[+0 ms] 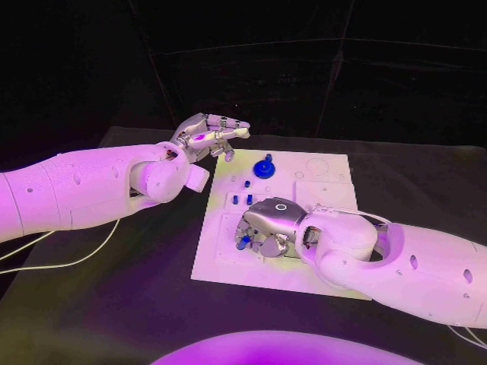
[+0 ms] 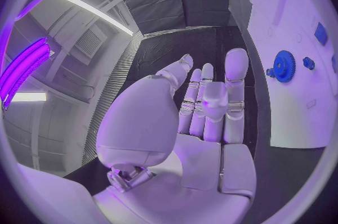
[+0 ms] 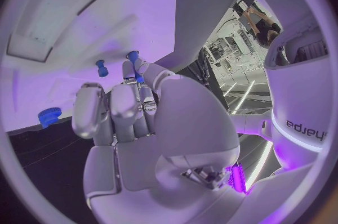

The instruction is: Assemble the parts on the task board

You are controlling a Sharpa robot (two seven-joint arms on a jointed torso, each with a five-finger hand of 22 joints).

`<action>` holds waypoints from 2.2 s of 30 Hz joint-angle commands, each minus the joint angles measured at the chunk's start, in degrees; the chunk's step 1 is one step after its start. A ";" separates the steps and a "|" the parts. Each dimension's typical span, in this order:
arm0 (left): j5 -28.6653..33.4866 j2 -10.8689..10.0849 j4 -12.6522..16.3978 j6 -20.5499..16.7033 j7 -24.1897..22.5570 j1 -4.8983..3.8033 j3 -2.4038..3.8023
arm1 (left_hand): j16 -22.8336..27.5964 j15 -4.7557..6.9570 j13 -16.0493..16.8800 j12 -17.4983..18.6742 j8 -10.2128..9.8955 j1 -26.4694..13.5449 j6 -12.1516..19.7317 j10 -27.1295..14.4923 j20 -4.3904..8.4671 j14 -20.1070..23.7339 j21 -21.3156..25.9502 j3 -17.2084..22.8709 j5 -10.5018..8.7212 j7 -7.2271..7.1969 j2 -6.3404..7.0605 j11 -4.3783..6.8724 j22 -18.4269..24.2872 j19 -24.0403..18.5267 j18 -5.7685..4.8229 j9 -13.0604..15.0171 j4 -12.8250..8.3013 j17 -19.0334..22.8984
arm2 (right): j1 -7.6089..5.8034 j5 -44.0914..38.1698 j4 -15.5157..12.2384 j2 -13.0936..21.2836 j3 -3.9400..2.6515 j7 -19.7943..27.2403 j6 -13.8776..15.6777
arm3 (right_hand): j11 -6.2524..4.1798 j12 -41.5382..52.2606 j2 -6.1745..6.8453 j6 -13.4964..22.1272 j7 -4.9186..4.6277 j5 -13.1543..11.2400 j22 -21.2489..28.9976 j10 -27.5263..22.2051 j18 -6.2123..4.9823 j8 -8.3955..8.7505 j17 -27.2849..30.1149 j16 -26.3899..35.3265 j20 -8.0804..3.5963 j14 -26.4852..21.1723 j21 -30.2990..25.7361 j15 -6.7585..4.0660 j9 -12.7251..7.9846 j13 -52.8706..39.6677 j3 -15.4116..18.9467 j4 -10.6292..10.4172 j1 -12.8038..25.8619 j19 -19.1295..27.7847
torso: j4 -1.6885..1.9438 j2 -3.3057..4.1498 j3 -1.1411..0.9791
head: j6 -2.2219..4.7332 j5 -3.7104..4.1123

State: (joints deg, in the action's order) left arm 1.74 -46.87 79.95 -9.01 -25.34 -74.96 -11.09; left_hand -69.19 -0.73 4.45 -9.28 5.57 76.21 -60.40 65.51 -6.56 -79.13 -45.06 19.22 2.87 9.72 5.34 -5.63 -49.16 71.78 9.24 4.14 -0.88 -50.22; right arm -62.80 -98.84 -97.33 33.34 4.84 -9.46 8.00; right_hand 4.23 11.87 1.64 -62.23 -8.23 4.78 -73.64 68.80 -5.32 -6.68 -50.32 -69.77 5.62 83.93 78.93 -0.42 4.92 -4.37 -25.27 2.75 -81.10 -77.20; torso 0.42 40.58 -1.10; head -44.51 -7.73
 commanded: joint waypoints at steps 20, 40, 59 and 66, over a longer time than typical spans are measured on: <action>0.14 -0.09 0.15 0.66 -0.24 -0.09 0.04 | -0.13 -0.04 0.09 -0.28 0.25 0.13 0.31 -0.42 0.00 0.27 0.32 -0.31 0.07 0.16 -0.40 -0.09 0.05 -0.04 0.35 0.00 -0.11 0.09 | -0.02 -1.63 1.19 -2.06 0.00 -2.61 -1.66 | 0.14 -1.32 1.31 0.54 -0.49 0.97 0.08 -0.09 1.07 0.41 0.19 -0.39 0.41 0.10 0.12 0.16 -0.17 0.08 1.50 -1.10 3.31 0.31 | 0.03 0.00 0.01 | -0.19 -0.08; 0.14 -0.06 0.12 0.70 -0.21 -0.09 0.04 | -0.13 -0.04 0.09 -0.28 0.25 0.13 0.31 -0.42 0.00 0.27 0.32 -0.31 0.07 0.16 -0.40 -0.09 0.05 -0.04 0.35 0.00 -0.11 0.09 | 0.06 -1.77 1.08 -2.16 0.00 -3.01 -0.43 | 0.44 -2.34 2.68 1.60 -0.77 1.14 0.06 -0.57 1.08 1.15 -0.20 -0.84 0.62 0.14 0.08 0.39 -0.50 0.17 3.58 -2.58 5.44 0.29 | 0.02 -0.01 0.00 | -0.21 -0.14; 0.14 -0.08 0.09 0.87 -0.02 -0.08 0.04 | -0.12 -0.04 0.09 -0.35 0.28 0.21 0.33 -0.47 0.00 0.29 0.43 -0.38 0.07 0.16 -0.44 -0.09 0.14 -0.04 0.36 -0.01 -0.14 0.15 | 0.32 -2.51 0.18 -1.64 0.00 -3.88 6.98 | 3.23 -3.13 5.24 11.96 -3.31 4.18 5.72 -9.55 -0.30 2.75 5.39 1.67 2.82 -2.46 -4.41 2.76 -0.96 0.23 12.59 -4.09 6.18 5.25 | 0.00 -0.03 -0.03 | 0.06 0.02; 0.14 0.00 -0.04 0.97 0.03 -0.07 0.04 | -0.12 -0.04 0.09 -0.35 0.28 0.21 0.33 -0.47 0.00 0.29 0.43 -0.38 0.07 0.16 -0.44 -0.09 0.14 -0.04 0.36 -0.01 -0.14 0.15 | 0.52 -2.84 -1.10 -0.53 -0.01 -3.55 9.93 | 3.24 -1.74 4.89 11.92 -3.31 4.93 5.98 -10.28 -0.37 2.63 5.89 1.71 2.88 -2.58 -4.65 2.78 -0.89 0.10 14.68 -4.42 5.74 5.39 | -0.02 -0.02 -0.06 | 0.22 0.04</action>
State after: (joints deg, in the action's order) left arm 1.75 -46.91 79.90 -8.85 -25.22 -74.96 -11.09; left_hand -69.19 -0.73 4.45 -9.28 5.57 76.21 -60.40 65.51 -6.56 -79.13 -44.82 19.06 2.87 9.72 5.34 -5.63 -49.06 71.78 9.24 4.15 -1.04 -50.11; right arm -62.25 -100.90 -97.95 32.53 4.86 -13.07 13.79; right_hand 7.47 10.00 6.46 -50.62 -11.56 9.52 -67.71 58.74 -5.33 -3.83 -44.46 -68.22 8.38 81.57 74.48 2.34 3.97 -4.24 -10.75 -1.65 -74.66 -72.17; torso 0.40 40.56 -1.14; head -44.34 -7.72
